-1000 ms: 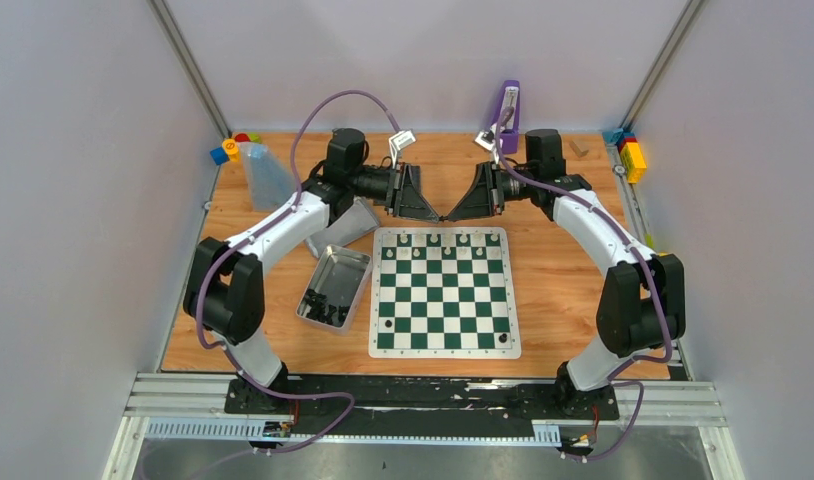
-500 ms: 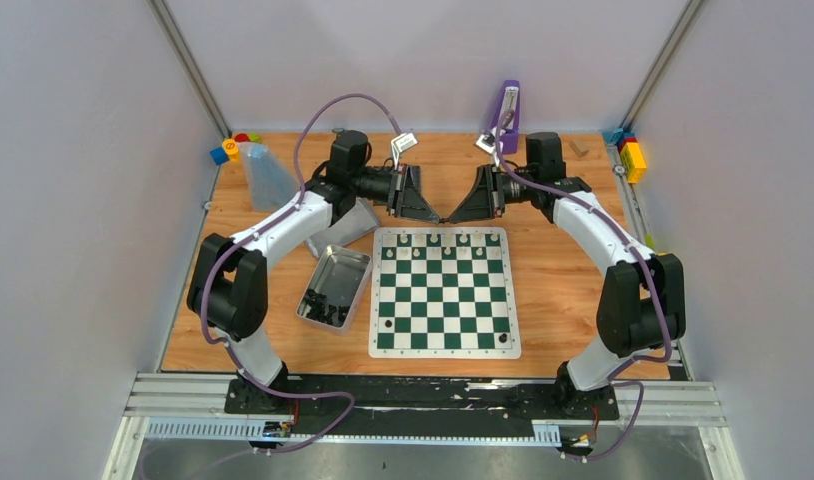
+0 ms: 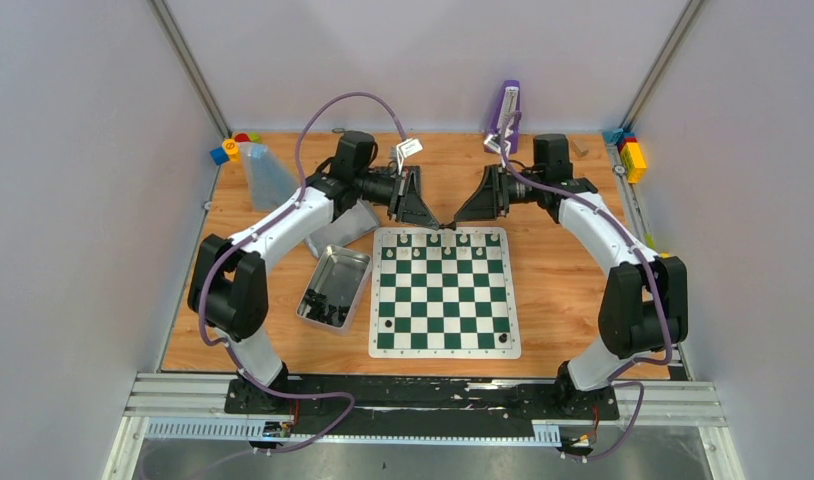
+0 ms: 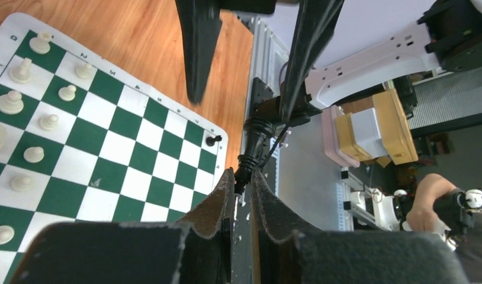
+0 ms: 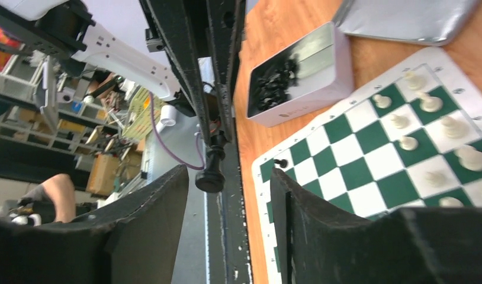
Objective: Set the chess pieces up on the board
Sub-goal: Place the chess piece on the chessboard.
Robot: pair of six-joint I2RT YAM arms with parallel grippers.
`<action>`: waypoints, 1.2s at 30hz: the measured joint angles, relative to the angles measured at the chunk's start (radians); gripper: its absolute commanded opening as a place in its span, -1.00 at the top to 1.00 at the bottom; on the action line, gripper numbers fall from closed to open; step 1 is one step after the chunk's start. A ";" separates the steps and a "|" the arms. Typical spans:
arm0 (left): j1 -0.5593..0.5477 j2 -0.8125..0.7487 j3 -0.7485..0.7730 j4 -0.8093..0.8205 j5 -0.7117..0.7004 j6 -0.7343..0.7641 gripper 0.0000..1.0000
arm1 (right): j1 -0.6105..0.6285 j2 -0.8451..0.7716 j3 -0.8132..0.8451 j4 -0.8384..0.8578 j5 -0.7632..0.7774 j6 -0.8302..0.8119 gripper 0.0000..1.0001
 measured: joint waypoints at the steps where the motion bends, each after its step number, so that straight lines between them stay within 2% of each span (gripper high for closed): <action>1: -0.002 0.000 0.008 -0.035 -0.010 0.031 1.00 | -0.015 -0.004 0.000 -0.006 0.006 -0.008 -0.15; 5: -0.017 -0.001 0.058 -0.219 -0.085 0.193 1.00 | -0.110 -0.027 0.001 -0.038 0.033 -0.045 -0.17; 9: -0.078 -0.001 0.156 -0.439 -0.230 0.394 1.00 | -0.233 -0.073 0.000 -0.065 0.071 -0.073 -0.17; 13: -0.197 -0.002 0.222 -0.610 -0.426 0.565 1.00 | -0.353 -0.147 -0.029 -0.081 0.137 -0.111 -0.17; 19: -0.412 0.021 0.314 -0.811 -0.795 0.748 1.00 | -0.450 -0.274 -0.113 -0.114 0.237 -0.163 -0.16; 28: -0.686 0.243 0.441 -0.955 -1.244 0.876 0.97 | -0.531 -0.355 -0.216 -0.126 0.325 -0.198 -0.15; 32: -0.768 0.347 0.471 -0.999 -1.378 0.897 0.96 | -0.537 -0.362 -0.234 -0.127 0.337 -0.215 -0.15; 36: -0.822 0.396 0.474 -1.030 -1.456 0.901 0.96 | -0.552 -0.370 -0.243 -0.127 0.339 -0.225 -0.14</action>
